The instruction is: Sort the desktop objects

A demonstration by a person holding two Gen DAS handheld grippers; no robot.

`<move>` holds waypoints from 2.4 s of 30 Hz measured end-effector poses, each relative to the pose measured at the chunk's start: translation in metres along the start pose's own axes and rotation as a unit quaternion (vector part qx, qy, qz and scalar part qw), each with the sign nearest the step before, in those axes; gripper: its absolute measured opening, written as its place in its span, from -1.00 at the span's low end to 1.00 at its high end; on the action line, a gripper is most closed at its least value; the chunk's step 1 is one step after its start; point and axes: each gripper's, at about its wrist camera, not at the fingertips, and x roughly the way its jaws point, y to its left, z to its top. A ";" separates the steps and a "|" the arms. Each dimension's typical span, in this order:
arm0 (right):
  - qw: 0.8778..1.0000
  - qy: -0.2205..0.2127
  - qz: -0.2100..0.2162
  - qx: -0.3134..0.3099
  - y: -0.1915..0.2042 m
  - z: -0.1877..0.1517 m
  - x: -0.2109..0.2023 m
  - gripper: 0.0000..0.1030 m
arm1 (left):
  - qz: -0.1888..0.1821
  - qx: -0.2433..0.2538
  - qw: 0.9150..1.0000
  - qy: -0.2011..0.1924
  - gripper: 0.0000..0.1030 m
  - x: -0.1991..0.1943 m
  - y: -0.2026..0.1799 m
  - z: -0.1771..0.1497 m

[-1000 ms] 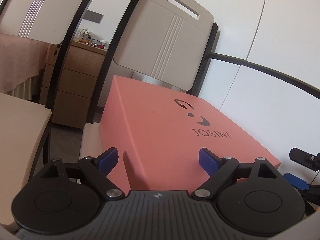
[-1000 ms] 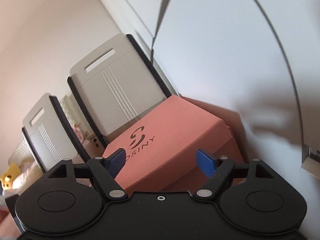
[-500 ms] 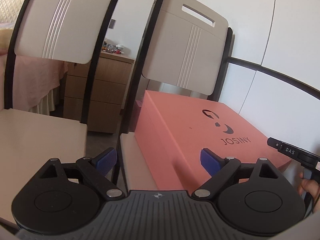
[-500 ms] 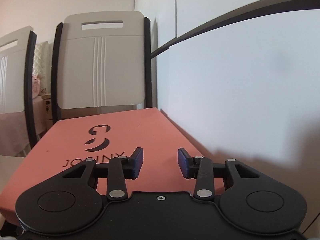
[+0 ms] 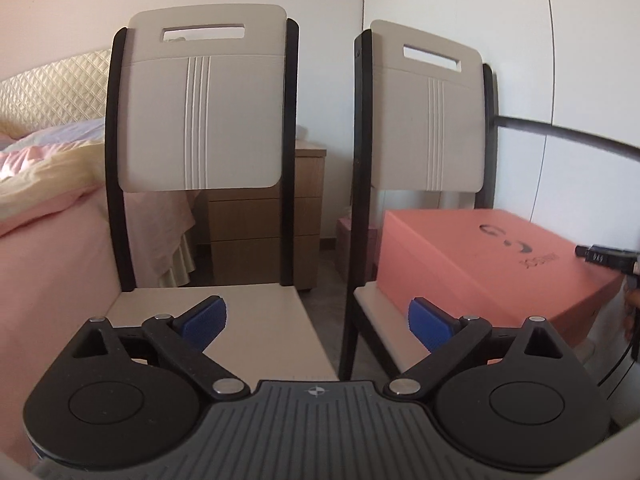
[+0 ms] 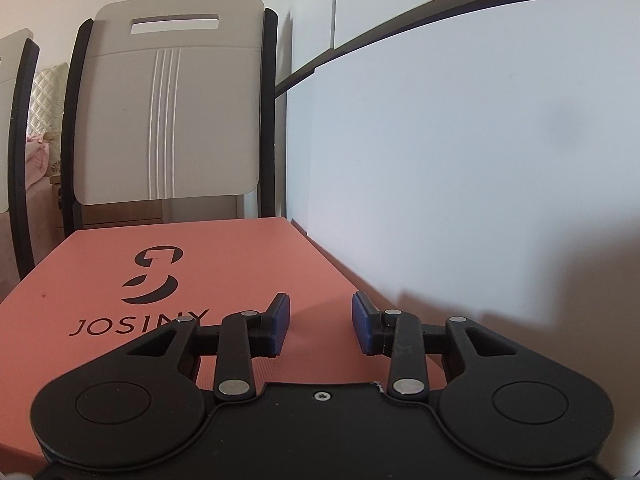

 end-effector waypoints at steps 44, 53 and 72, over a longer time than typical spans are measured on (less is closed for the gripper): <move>0.873 -0.068 0.131 -0.465 0.198 -0.083 -0.121 0.79 | -0.011 -0.077 0.996 0.036 0.97 0.017 0.035 -0.035; 0.915 -0.063 0.131 -0.377 0.168 -0.057 -0.115 0.79 | -0.017 -0.077 0.996 0.038 0.97 0.017 0.034 -0.036; 0.958 0.019 0.209 -0.195 0.135 -0.043 -0.072 0.89 | -0.024 -0.076 0.996 0.038 0.97 0.015 0.034 -0.039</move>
